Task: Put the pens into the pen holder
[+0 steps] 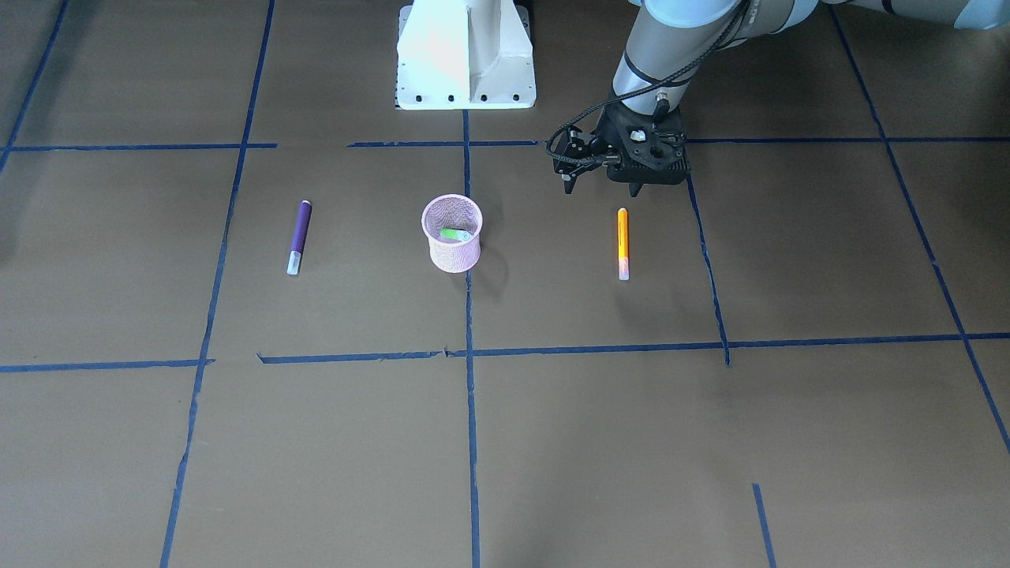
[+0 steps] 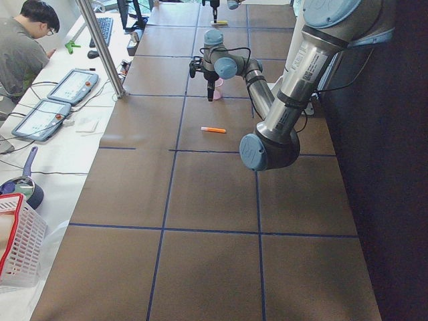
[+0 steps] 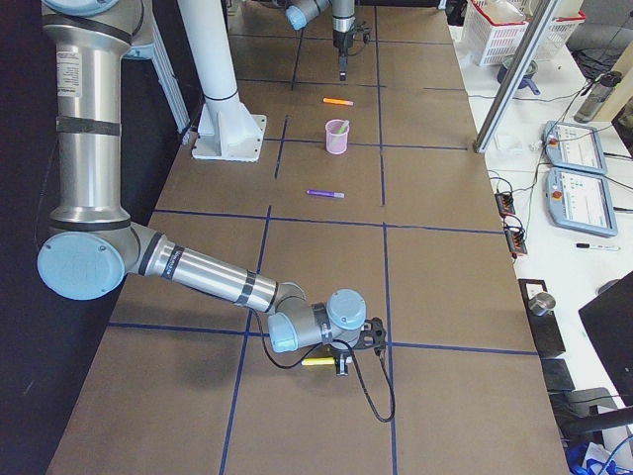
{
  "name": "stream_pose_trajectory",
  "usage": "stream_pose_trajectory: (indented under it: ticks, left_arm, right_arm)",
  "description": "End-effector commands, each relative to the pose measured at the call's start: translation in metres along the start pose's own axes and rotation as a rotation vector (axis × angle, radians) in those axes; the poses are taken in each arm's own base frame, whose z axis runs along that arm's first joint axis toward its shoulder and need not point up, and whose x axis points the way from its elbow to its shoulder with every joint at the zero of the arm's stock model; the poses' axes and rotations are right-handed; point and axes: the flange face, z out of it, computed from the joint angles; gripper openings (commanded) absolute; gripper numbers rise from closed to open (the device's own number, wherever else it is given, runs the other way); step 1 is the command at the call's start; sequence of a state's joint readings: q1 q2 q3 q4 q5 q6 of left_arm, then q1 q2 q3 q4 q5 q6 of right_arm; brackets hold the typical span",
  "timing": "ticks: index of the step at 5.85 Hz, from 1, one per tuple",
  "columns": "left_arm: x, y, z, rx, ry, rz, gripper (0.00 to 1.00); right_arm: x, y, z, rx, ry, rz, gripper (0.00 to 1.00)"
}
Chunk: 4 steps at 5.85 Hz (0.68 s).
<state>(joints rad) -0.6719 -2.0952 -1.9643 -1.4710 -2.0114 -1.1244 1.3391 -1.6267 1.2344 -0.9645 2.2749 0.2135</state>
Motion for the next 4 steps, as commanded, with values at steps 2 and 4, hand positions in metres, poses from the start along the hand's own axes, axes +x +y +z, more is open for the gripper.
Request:
stream_pose_trajectory:
  ticks: [2, 4]
  left_arm:
    - [0.0, 0.0, 0.0, -0.002, 0.002, 0.0, 1.0]
    - [0.0, 0.0, 0.0, -0.001, 0.0, 0.0, 1.0]
  right_arm:
    - [-0.007, -0.005, -0.006, 0.015, -0.003, -0.015, 0.0]
    - [-0.036, -0.017, -0.039, 0.084, -0.02, -0.071, 0.0]
